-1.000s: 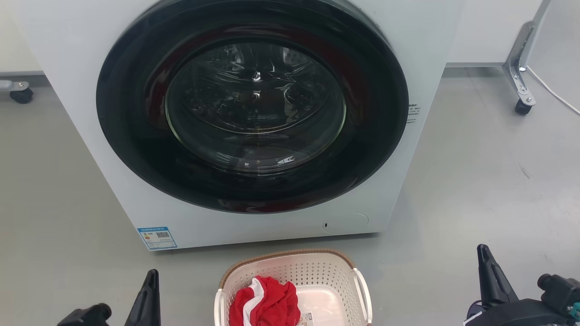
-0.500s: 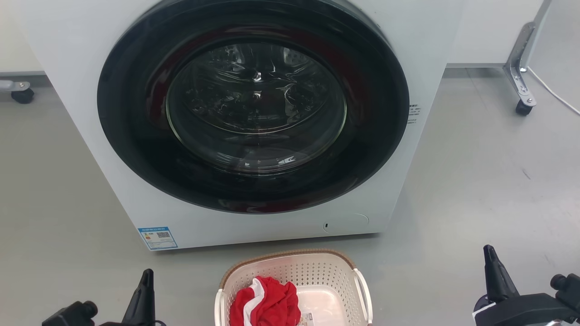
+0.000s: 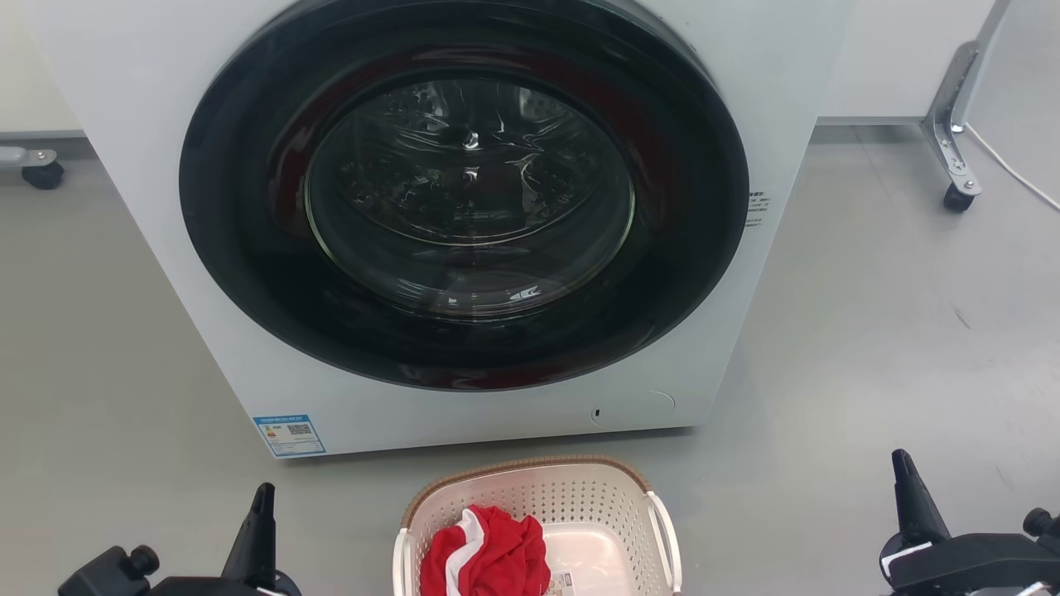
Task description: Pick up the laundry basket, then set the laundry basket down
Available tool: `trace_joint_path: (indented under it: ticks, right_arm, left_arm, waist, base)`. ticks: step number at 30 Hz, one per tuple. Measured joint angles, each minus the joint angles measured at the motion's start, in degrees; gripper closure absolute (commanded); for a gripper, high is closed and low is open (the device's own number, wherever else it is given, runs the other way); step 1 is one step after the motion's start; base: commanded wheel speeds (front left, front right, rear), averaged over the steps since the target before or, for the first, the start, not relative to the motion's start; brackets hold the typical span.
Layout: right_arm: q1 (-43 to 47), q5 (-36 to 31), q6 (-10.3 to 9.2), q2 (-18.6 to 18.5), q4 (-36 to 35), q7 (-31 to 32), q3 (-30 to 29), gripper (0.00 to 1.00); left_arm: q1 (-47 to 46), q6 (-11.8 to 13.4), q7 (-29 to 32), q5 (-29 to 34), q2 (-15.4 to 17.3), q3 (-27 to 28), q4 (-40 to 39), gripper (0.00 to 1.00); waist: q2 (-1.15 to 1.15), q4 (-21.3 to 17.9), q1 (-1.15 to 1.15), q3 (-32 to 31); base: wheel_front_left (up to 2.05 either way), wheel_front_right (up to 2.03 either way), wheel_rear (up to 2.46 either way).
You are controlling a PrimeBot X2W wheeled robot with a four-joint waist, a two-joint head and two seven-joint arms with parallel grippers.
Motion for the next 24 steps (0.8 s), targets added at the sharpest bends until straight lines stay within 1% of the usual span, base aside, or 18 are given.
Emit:
trace_joint_path:
  ticks: [4, 7, 11, 24]
  right_arm:
    - [-0.3, 2.8, 0.52, 0.4, 0.5, 0.5, -0.9, 1.00]
    - [-0.4, 5.0, 0.86, 0.8, 0.8, 1.0, -1.6, 1.00]
    - [-0.5, 6.9, 1.16, 1.1, 1.2, 1.5, -2.3, 1.00]
    - [-1.6, 16.1, 3.09, 2.6, 2.8, 4.0, -5.2, 1.00]
  left_arm:
    - [-0.1, -0.7, 0.4, -2.8, -0.3, 0.5, 0.9, 1.00]
    - [-0.7, -0.8, 0.9, -5.4, -0.5, 0.9, 1.4, 1.00]
    - [-1.3, -1.3, 1.4, -7.1, -0.7, 1.5, 1.8, 1.00]
    - [-2.9, -3.2, 2.9, -16.5, -1.5, 3.6, 4.4, 1.00]
  waist:
    - [0.00, 0.0, 0.00, 0.0]
    - [0.00, 0.0, 0.00, 0.0]
    - [0.00, 0.1, 0.00, 0.0]
    - [0.00, 0.2, 0.00, -0.1]
  base:
    - [0.00, 0.00, 0.00]
    - [0.00, 0.00, 0.00]
    - [0.00, 0.00, 0.00]
    - [0.00, 0.00, 0.00]
